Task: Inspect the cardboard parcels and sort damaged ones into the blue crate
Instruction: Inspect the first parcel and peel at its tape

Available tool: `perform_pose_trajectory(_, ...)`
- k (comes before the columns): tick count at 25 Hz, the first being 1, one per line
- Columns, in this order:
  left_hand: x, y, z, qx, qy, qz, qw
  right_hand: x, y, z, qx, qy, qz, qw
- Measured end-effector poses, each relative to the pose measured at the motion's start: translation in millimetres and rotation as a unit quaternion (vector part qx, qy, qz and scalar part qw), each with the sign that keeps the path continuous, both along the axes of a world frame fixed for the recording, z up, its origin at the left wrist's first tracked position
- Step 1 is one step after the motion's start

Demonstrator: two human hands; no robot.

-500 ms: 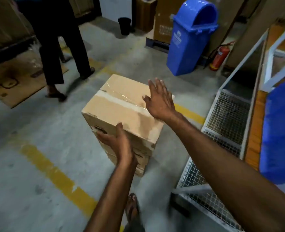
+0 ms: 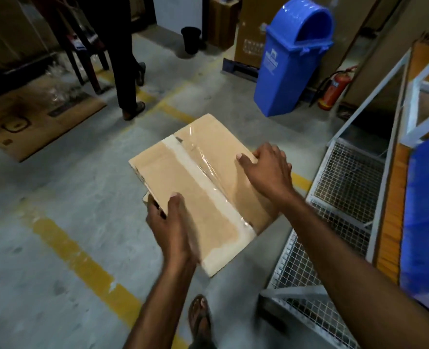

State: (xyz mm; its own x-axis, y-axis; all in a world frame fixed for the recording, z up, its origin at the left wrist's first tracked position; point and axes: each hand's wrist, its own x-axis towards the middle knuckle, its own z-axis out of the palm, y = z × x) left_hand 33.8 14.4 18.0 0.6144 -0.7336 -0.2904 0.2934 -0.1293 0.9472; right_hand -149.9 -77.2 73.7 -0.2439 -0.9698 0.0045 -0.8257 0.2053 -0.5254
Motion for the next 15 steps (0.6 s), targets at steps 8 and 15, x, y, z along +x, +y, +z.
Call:
perform_pose_trajectory(8,-25.2,159.8,68.8,-0.043,-0.112,-0.129,0.984,-53.3,215.7,36.3,-0.047,-0.169,-0.050,0.983)
perform_pose_trajectory(15,-85.0,313.5,67.2,-0.011,-0.110,-0.155,0.982,-115.5,385.8,32.9,-0.073,-0.206,-0.055,0.974)
